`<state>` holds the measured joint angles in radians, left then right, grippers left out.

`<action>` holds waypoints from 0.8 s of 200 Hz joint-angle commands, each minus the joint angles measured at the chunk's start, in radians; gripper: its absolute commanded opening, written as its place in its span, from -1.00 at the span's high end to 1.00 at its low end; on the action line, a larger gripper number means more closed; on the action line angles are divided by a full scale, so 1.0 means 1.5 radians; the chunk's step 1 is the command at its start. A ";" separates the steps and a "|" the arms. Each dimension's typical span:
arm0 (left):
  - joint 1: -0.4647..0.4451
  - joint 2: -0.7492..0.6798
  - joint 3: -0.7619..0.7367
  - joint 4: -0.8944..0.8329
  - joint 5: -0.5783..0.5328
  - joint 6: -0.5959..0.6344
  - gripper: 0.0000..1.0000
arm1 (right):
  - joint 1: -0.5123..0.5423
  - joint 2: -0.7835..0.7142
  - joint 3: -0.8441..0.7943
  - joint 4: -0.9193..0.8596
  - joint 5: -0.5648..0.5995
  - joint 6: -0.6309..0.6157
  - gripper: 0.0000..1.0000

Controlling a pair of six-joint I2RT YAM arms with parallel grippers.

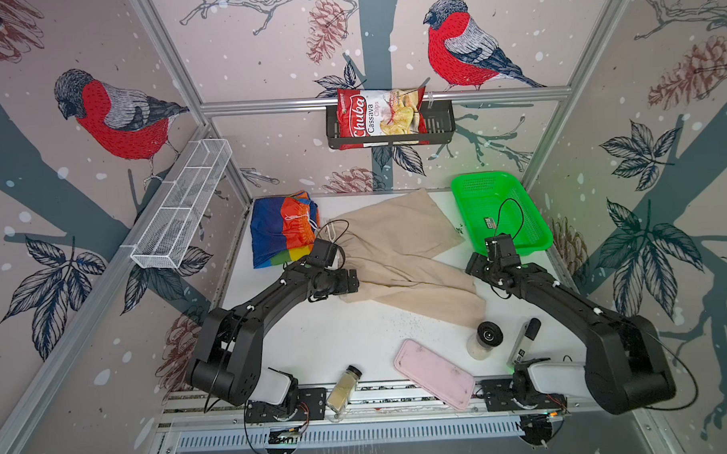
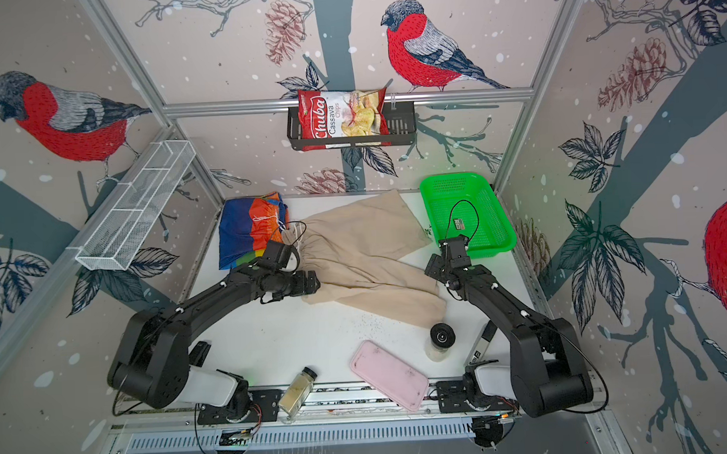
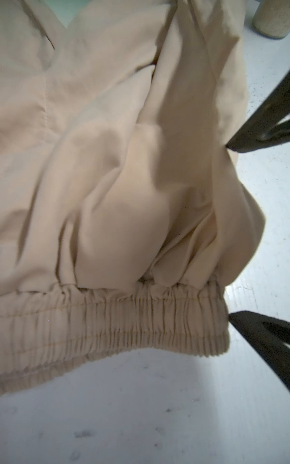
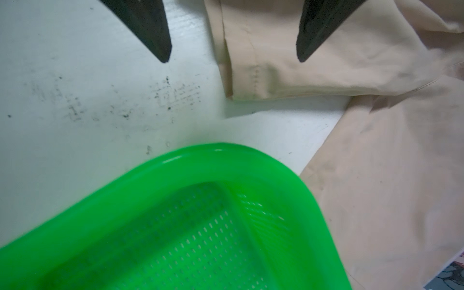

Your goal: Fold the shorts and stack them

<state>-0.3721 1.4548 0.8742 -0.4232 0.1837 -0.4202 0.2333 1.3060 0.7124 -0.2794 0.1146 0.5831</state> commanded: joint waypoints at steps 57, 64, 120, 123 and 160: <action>0.017 0.046 -0.015 0.084 0.056 -0.001 -0.73 | -0.010 0.030 -0.061 0.023 -0.141 0.029 -0.25; 0.018 0.045 -0.017 0.089 0.061 -0.002 -0.64 | -0.007 0.040 -0.062 0.040 -0.152 0.037 -0.20; 0.043 0.015 -0.042 0.051 0.038 -0.003 1.00 | 0.056 0.121 0.064 0.051 -0.079 0.038 0.98; 0.044 0.012 -0.043 0.048 0.035 -0.005 1.00 | 0.060 0.122 0.075 0.044 -0.063 0.034 0.98; 0.053 -0.041 -0.065 -0.002 -0.033 -0.013 1.00 | 0.116 0.148 0.206 -0.023 0.139 -0.035 0.99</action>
<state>-0.3008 1.4376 0.7910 -0.3622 0.2157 -0.4362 0.3717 1.5070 0.9401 -0.2550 0.0895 0.6109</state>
